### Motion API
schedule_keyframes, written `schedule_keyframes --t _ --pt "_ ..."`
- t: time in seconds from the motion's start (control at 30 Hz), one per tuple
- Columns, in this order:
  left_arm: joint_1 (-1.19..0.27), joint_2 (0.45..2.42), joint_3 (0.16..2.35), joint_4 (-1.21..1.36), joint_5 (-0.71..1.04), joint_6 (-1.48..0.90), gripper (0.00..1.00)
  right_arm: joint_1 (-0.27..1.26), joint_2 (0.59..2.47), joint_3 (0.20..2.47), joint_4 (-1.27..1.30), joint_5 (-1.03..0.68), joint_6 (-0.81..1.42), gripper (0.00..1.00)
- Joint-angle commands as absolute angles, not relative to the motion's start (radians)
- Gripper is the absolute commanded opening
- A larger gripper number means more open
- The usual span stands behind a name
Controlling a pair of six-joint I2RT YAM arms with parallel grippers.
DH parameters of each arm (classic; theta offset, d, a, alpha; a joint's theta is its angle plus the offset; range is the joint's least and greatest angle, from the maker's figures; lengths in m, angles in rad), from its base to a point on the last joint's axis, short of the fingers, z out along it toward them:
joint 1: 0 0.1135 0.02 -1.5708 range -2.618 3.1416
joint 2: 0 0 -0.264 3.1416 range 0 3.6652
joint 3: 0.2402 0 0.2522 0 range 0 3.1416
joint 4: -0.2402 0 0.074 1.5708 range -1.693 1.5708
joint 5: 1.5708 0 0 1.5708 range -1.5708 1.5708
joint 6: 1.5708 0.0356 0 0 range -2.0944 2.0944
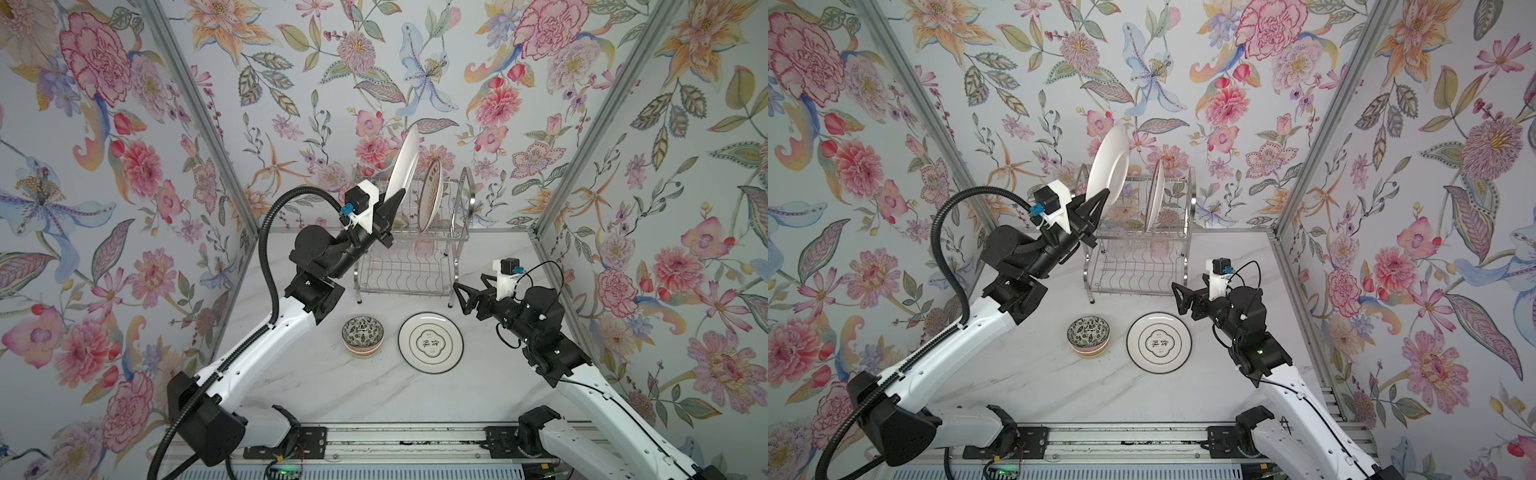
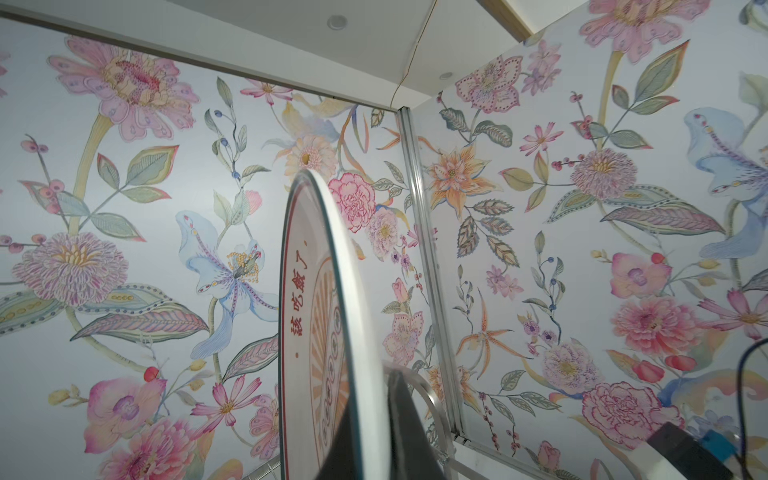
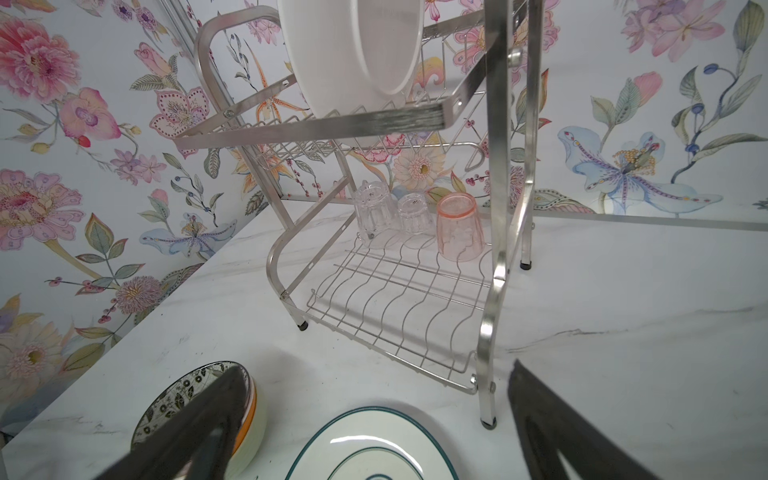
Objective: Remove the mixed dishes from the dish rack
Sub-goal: 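Pull the orange-sunburst plate out of the rack toward the robot with the left gripper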
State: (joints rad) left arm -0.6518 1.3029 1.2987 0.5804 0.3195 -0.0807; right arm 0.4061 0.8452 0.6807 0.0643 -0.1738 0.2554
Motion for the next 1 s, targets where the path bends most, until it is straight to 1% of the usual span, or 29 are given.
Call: schedule_keyframes --t 0.0,0.17,0.27,0.4,0.53,0.63,0.8,0.97 --pt "-0.697 1.213 1.24 0.541 0.361 0.044 0.0 0.399 0.838 0.733 -0.022 -0.177 0.297 0.99" --pt "-0.738 1.057 1.081 0.454 0.283 0.182 0.0 0.387 0.832 0.779 -0.138 -0.114 0.357 0.99" --pt "-0.746 0.968 0.994 0.407 0.26 0.227 0.0 0.357 0.849 0.813 -0.188 -0.131 0.413 0.99" --pt "-0.785 0.884 0.937 0.285 0.214 0.288 0.0 0.3 0.878 0.851 -0.233 -0.212 0.525 0.99" --pt "-0.84 0.795 0.854 0.199 0.182 0.362 0.0 0.218 0.909 0.874 -0.247 -0.406 0.661 0.99" --pt "-0.881 0.753 0.812 0.126 0.14 0.431 0.0 0.188 0.918 0.882 -0.284 -0.483 0.703 0.99" --pt "-0.916 0.736 0.78 0.059 0.067 0.497 0.0 0.174 0.907 0.869 -0.286 -0.555 0.743 0.99" --pt "-0.982 0.78 0.769 0.018 -0.043 0.613 0.0 0.174 0.909 0.879 -0.281 -0.64 0.756 0.99"
